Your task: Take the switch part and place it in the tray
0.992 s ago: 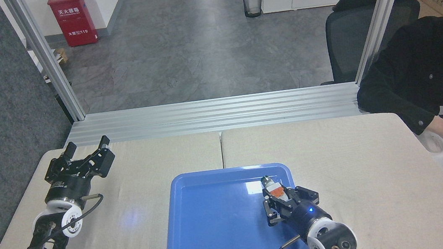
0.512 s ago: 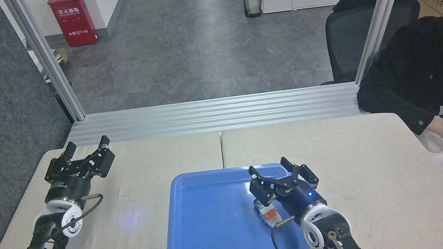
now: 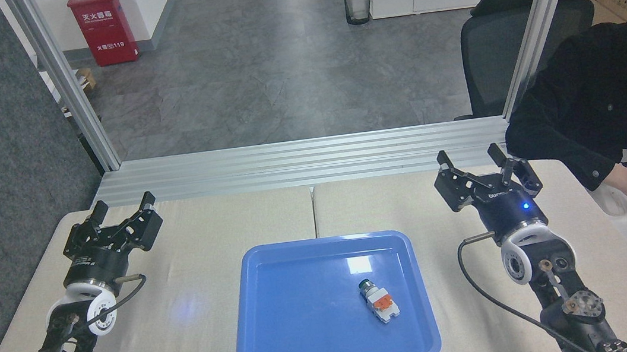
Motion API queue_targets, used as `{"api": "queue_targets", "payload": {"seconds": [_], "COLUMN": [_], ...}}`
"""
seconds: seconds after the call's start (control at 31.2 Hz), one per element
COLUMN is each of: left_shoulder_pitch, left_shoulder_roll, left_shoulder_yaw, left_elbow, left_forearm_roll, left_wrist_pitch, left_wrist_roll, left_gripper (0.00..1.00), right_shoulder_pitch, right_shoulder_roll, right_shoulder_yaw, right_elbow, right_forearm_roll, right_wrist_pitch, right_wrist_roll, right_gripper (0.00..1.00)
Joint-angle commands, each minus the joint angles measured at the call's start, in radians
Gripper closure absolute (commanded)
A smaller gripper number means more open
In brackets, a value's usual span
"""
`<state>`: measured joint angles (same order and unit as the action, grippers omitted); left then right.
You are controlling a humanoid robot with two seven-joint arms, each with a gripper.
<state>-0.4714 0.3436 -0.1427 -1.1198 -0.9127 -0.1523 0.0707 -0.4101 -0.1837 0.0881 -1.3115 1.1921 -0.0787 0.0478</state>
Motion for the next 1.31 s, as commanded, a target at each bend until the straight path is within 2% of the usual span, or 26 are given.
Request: {"api": "queue_targets", "payload": {"seconds": [0.0,0.19,0.38,1.28], "left_shoulder_pitch": [0.0,0.0,0.0,-0.001], "left_shoulder_roll": [0.0,0.0,0.0,0.0], "left_shoulder_yaw": [0.0,0.0,0.0,0.0], "left_elbow": [0.0,0.0,0.0,0.0], "left_forearm_roll": [0.0,0.0,0.0,0.0], "left_wrist_pitch": [0.0,0.0,0.0,0.0], "left_wrist_roll": [0.0,0.0,0.0,0.0], "left_gripper": [0.0,0.0,0.0,0.0], "right_shoulder_pitch": [0.007,0.025,0.025,0.025], "right_shoulder_roll": [-0.221,-0.212,-0.217,-0.204], "right_shoulder_yaw": [-0.12,-0.117,-0.116,-0.107], "right_elbow": [0.064,0.061,0.061,0.054], "right_forearm_roll": [-0.017,-0.02,-0.02,-0.022], "right_wrist_pitch": [0.033,0.025,0.016,0.014], "right_wrist_roll": [-0.008,-0.002,0.053,0.052], "right_gripper": [0.0,0.0,0.0,0.0]}}
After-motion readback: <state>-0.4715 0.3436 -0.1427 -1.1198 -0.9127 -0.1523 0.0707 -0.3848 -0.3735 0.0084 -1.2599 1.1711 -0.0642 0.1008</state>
